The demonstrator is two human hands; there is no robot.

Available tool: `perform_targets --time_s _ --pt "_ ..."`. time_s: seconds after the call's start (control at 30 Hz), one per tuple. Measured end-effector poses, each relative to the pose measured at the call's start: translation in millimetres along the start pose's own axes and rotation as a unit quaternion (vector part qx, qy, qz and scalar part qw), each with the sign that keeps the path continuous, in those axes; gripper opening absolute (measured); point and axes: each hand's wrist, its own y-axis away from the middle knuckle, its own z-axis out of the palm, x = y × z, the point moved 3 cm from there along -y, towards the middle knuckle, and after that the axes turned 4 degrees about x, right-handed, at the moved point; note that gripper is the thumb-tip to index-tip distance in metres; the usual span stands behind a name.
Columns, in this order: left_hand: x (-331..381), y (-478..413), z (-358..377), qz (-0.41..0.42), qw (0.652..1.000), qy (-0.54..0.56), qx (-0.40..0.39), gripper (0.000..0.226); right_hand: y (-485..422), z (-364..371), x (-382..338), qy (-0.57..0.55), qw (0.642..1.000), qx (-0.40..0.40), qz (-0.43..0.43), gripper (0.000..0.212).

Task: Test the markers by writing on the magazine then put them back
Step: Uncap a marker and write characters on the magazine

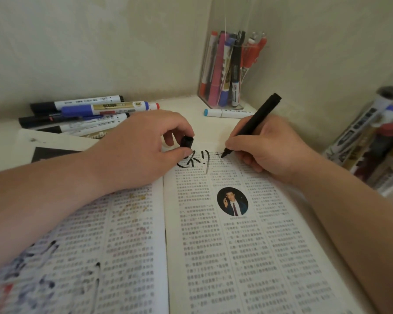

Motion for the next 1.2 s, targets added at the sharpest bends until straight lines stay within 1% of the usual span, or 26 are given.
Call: perform_targets --time_s 0.1,0.27,0.37,0.53,0.7,0.87,1.0,1.1,1.2 --pt "0.0 0.1 0.0 -0.001 1.0 0.002 -0.002 0.018 0.5 0.4 -0.5 0.002 1.0 0.006 -0.001 0.015" --pt "0.0 0.0 -0.5 -0.005 1.0 0.002 -0.003 0.018 1.3 -0.2 -0.7 0.011 1.0 -0.006 -0.001 0.011" --pt "0.2 0.4 -0.4 -0.004 1.0 0.0 -0.004 0.017 -0.6 -1.4 0.2 0.021 1.0 0.002 -0.007 0.009" --pt "0.2 0.3 -1.0 -0.003 1.0 -0.003 -0.009 0.019 5.9 2.9 -3.5 -0.002 0.998 -0.057 -0.017 0.013" --pt "0.5 1.1 -0.8 -0.009 1.0 0.005 -0.013 0.019 -2.7 -0.6 -2.0 0.076 0.997 0.012 -0.024 0.015" --pt "1.6 1.7 -1.3 -0.007 1.0 0.007 -0.015 0.021 3.7 -0.6 0.7 0.008 1.0 -0.015 -0.019 0.013" --pt "1.8 1.2 -1.2 -0.006 1.0 0.008 -0.018 0.02 1.8 0.6 -2.4 0.031 0.998 -0.028 -0.045 0.012" --pt "3.7 1.3 -2.2 0.005 1.0 0.007 -0.017 0.019 4.1 1.6 -1.5 -0.004 0.997 -0.068 -0.035 0.013" --pt "6.2 1.8 -2.9 0.013 1.0 0.008 -0.023 0.018 1.8 -1.9 1.8 -0.023 0.999 -0.036 -0.02 0.014"
